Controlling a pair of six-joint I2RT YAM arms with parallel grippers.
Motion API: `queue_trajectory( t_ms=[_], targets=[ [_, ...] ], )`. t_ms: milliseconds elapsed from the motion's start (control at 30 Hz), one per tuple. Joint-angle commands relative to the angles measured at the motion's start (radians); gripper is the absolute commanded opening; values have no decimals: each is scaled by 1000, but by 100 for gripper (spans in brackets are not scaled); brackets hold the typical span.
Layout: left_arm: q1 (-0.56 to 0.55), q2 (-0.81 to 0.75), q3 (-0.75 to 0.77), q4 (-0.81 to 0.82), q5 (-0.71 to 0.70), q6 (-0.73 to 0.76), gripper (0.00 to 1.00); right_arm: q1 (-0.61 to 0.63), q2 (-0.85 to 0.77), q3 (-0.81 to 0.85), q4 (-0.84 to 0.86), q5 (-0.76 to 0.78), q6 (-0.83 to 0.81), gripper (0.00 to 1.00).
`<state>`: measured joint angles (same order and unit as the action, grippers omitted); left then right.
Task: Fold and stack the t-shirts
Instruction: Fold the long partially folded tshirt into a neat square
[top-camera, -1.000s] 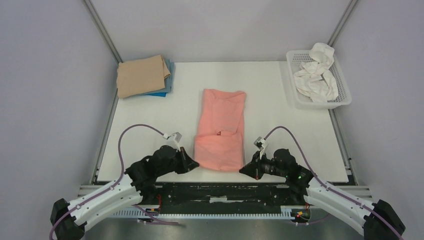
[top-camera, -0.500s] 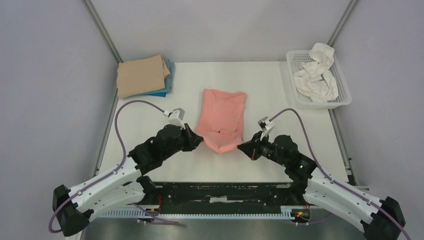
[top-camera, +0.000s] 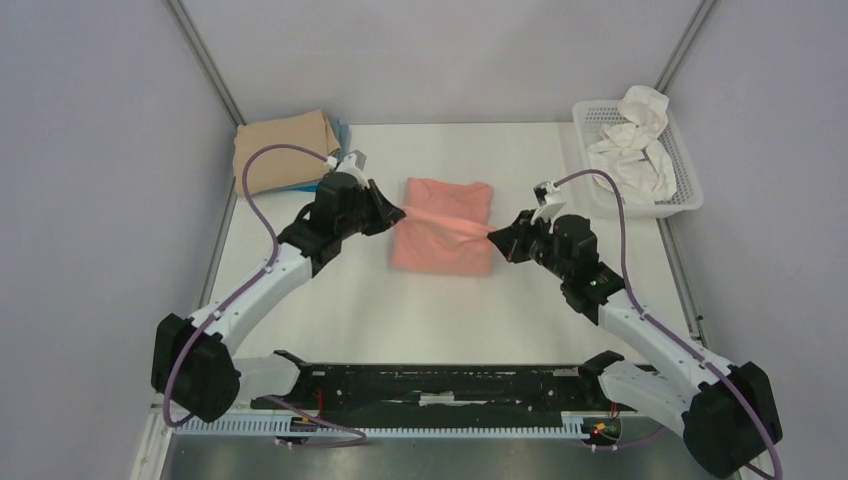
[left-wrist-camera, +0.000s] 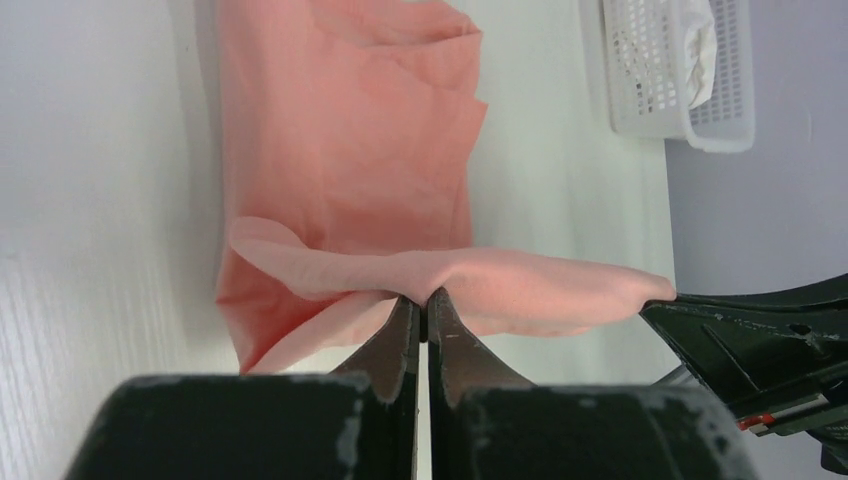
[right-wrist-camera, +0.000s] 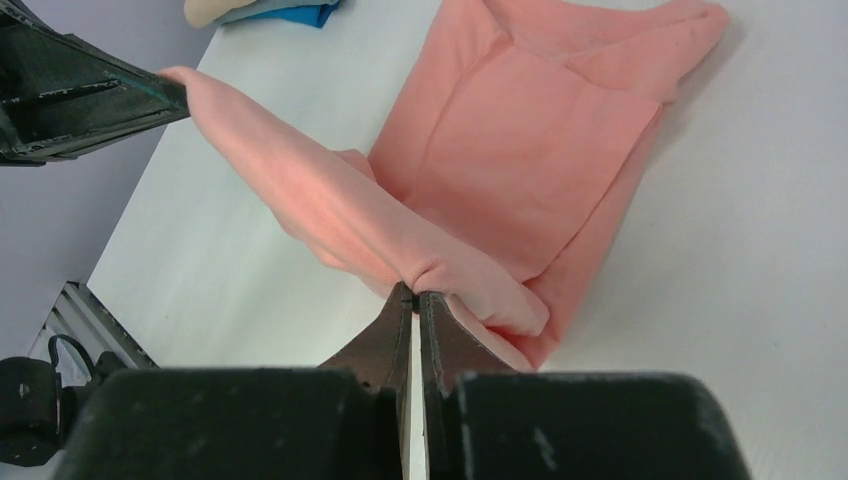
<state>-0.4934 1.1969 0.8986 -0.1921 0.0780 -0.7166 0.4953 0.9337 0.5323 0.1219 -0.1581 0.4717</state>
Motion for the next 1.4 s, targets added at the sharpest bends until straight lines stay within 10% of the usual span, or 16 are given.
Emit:
queue_trajectory(
  t_ms=[0,933,1067,1100,1167,1367],
  targets=[
    [59,111,133,60,100,73,2,-55,108,128,95,-94,-37,0],
    [228,940,783,-16,234,108,2,-267,891,474,392,-161,-49,2],
    [230,1009,875,-84,192,126,13,-275,997,551,395,-177,-39,33],
    [230,1017,903,-103,195,129,23,-278,1015,587,369,-190,-49,44],
    [231,1019,939,-126,210,145,66,-279,1039,661,282,-200,-66,96],
    [226,922,923,-134,221,146,79,-279,906,584,269,-235,-80,98]
  ],
)
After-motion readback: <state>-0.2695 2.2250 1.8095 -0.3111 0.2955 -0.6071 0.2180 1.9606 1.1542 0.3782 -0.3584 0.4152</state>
